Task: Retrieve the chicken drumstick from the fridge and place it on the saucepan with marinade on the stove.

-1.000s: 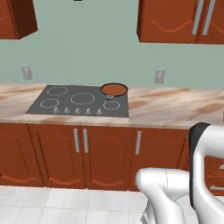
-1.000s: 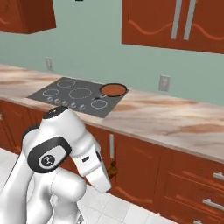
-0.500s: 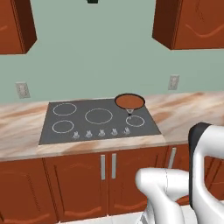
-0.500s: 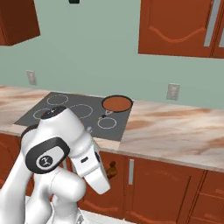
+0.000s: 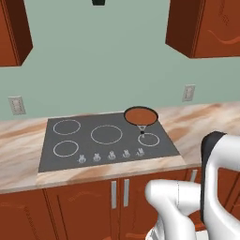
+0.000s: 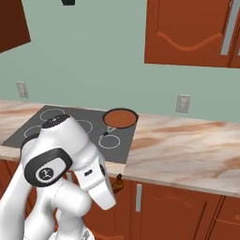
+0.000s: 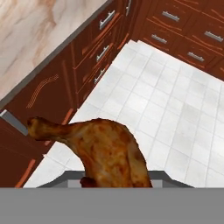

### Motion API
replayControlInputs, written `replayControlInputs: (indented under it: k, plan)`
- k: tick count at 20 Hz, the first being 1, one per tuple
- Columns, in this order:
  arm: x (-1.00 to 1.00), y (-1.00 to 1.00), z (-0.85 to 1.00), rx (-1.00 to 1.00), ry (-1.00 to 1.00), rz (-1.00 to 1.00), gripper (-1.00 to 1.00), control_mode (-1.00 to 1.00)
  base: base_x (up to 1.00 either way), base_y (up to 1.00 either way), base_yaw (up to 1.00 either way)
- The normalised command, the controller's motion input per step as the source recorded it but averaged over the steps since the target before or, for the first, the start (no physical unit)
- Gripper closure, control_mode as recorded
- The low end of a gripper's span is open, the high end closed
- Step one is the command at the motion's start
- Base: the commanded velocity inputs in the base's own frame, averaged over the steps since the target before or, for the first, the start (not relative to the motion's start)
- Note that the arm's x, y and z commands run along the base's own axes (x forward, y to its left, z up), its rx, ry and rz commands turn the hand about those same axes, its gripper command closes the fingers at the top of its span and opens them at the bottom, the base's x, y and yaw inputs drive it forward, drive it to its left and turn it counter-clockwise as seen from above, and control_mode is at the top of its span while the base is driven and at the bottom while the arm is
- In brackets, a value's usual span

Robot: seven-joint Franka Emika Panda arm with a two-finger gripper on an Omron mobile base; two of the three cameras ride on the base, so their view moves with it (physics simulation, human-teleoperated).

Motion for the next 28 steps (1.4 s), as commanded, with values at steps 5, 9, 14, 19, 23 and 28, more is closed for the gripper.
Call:
replayControlInputs:
  k: [5,9,14,19,23,28]
  plan:
    - [0.00,0.00,0.00,0.00,0.00,0.00,1.00,1.00,0.44,0.11,0.00]
    - [0.00,0.00,0.00,0.00,0.00,0.00,1.00,1.00,0.79,0.27,0.00]
    - [0.00,0.00,0.00,0.00,0.00,0.00,1.00,1.00,0.70,0.32,0.00]
    - [0.38,0.21,0.00,0.00,0.00,0.00,1.00,-1.00,0.11,0.06,0.00]
    - [0.74,0.24,0.00,0.00,-0.03,0.04,1.00,-1.00,0.00,0.00,0.00]
    - [0.80,0.44,0.00,0.01,-0.01,0.25,1.00,-1.00,0.00,0.00,0.00]
